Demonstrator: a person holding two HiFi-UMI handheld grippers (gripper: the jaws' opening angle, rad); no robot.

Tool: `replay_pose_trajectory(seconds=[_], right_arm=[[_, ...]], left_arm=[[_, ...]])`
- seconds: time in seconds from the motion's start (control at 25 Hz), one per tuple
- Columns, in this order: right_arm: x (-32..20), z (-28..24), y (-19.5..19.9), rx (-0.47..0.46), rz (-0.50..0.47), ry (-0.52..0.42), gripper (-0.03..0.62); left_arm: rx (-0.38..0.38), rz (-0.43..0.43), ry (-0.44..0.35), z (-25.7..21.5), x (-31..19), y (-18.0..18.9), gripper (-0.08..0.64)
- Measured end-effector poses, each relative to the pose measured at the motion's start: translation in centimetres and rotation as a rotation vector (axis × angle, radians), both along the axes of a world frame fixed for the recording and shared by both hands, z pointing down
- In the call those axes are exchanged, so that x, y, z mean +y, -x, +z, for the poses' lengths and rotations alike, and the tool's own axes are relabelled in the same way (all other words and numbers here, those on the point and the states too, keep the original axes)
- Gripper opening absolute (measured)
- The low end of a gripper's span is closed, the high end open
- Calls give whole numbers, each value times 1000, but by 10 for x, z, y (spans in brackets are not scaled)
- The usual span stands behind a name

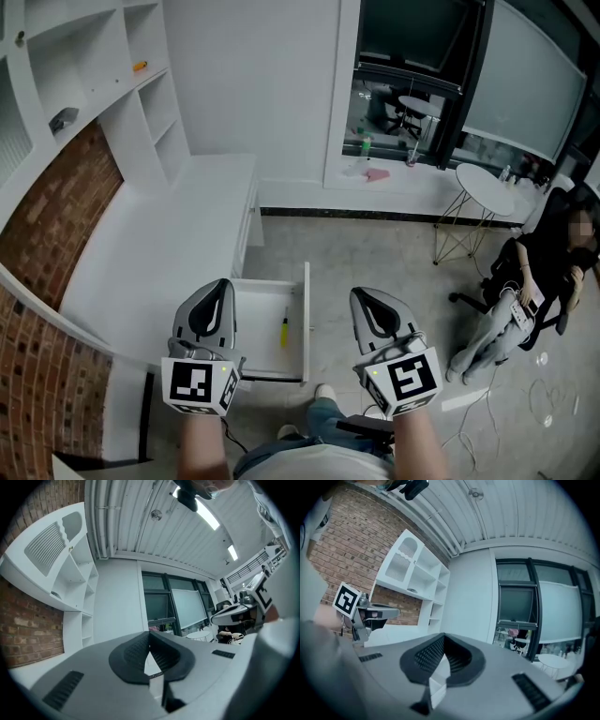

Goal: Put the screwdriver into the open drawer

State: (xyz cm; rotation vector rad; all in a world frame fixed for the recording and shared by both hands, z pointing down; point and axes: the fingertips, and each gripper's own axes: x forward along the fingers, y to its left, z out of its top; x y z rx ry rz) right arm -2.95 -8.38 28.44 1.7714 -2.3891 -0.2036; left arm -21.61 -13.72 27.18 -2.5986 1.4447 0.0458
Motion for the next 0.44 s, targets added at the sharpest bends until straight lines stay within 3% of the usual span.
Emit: replay_pose_trajectory(seconds=[0.44], right_arm=[[0,-14,6,12,-11,-25,11]], left_arm=[[-17,4,-39,-18,3,3,13]])
